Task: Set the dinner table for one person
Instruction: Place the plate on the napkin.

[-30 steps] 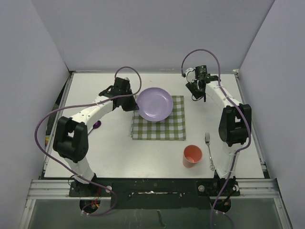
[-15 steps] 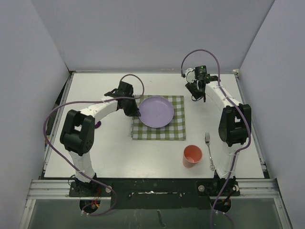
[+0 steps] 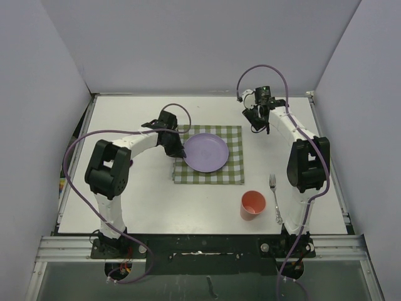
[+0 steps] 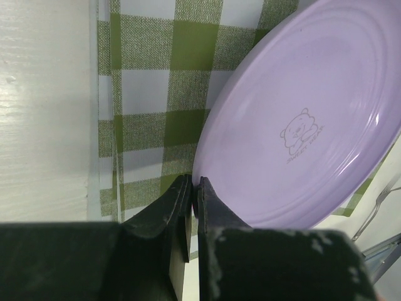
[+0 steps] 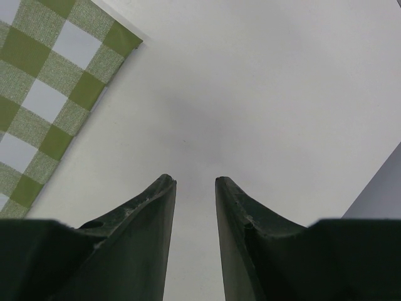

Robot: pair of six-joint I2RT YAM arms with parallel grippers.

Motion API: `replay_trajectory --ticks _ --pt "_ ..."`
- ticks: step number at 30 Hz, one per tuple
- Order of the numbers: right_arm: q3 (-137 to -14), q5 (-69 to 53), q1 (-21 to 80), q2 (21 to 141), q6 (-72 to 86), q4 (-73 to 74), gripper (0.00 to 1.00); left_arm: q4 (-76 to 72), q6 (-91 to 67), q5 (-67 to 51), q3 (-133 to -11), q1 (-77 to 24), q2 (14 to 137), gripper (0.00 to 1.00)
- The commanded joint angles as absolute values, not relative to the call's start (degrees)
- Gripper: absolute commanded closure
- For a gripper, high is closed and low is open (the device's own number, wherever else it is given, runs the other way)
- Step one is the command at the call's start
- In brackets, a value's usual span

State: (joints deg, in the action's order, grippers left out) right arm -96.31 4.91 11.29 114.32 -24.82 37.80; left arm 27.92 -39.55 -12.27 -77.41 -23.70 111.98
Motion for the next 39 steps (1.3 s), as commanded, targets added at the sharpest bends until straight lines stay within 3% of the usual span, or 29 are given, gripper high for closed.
replay_trajectory --ticks 1,39 --pt "-98.88 3.96 12.28 114.5 -25.0 36.9 0.67 24.18 -38.78 -13.8 -79.97 -24.08 113.24 1.0" --pt "-98.21 6.01 14.39 116.13 -27.13 36.43 0.66 24.43 -37.09 -14.17 -84.98 -24.34 118.68 1.0"
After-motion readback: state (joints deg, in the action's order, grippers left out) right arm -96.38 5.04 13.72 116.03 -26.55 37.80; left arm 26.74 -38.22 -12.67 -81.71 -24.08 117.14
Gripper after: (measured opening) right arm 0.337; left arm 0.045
